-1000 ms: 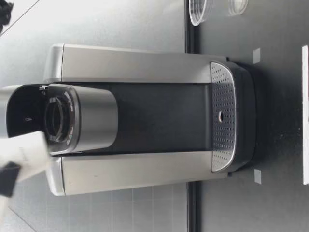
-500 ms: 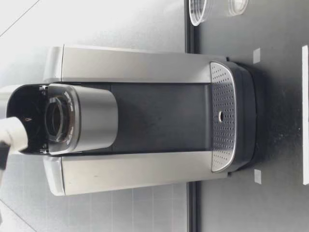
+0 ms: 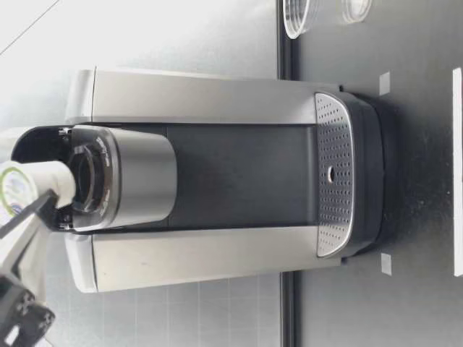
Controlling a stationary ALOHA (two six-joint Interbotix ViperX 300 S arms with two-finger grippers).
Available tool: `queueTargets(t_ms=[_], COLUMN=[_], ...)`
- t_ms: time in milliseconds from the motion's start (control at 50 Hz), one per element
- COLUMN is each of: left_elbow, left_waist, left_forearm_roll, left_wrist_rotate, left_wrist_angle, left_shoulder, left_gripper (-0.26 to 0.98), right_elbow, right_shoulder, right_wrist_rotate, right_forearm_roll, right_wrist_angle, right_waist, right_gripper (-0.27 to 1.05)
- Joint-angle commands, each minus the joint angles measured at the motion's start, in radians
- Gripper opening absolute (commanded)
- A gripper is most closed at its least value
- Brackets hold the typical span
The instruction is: Place the coffee capsule inside the capsule container, then place the cup onto the center of the cup tray, then push the 'Hot Water' and 'Travel Mug' buttons.
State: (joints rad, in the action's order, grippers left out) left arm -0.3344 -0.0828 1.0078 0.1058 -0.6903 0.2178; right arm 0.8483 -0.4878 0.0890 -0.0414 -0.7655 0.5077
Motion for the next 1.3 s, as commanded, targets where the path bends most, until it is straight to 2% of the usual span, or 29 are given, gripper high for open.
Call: queueTargets(t_ms=[0, 100, 420, 800, 1280], left_elbow=[0.002, -0.018, -0.023, -0.025, -0.025], left_waist=[-0.002, -0.002, 0.002, 0.04, 0.04], left_forearm_roll=[0.054, 0.089, 0.112, 0.114, 0.118], left_wrist_rotate=[-0.037, -0.074, -0.1, -0.107, -0.117], left_wrist_angle=[0.002, 0.009, 0.015, 0.012, 0.031], left_shoulder=[0.011, 0.008, -0.015, -0.026, 0.002], left_gripper=[0.56, 0.56, 0.56, 0.56, 0.56], right_elbow=[-0.009, -0.006, 0.006, 0.021, 0.029], right_shoulder=[-0.018, -0.029, -0.037, -0.049, -0.054], right_wrist_rotate=[-0.002, -0.003, 0.0, 0.002, 0.0], right_forearm_roll=[0.002, 0.002, 0.002, 0.002, 0.002], right_wrist_angle=[-0.009, -0.009, -0.009, -0.009, -0.012], right_waist=[-0.005, -0.005, -0.005, -0.005, -0.003], right_gripper=[0.05, 0.05, 0.05, 0.05, 0.05])
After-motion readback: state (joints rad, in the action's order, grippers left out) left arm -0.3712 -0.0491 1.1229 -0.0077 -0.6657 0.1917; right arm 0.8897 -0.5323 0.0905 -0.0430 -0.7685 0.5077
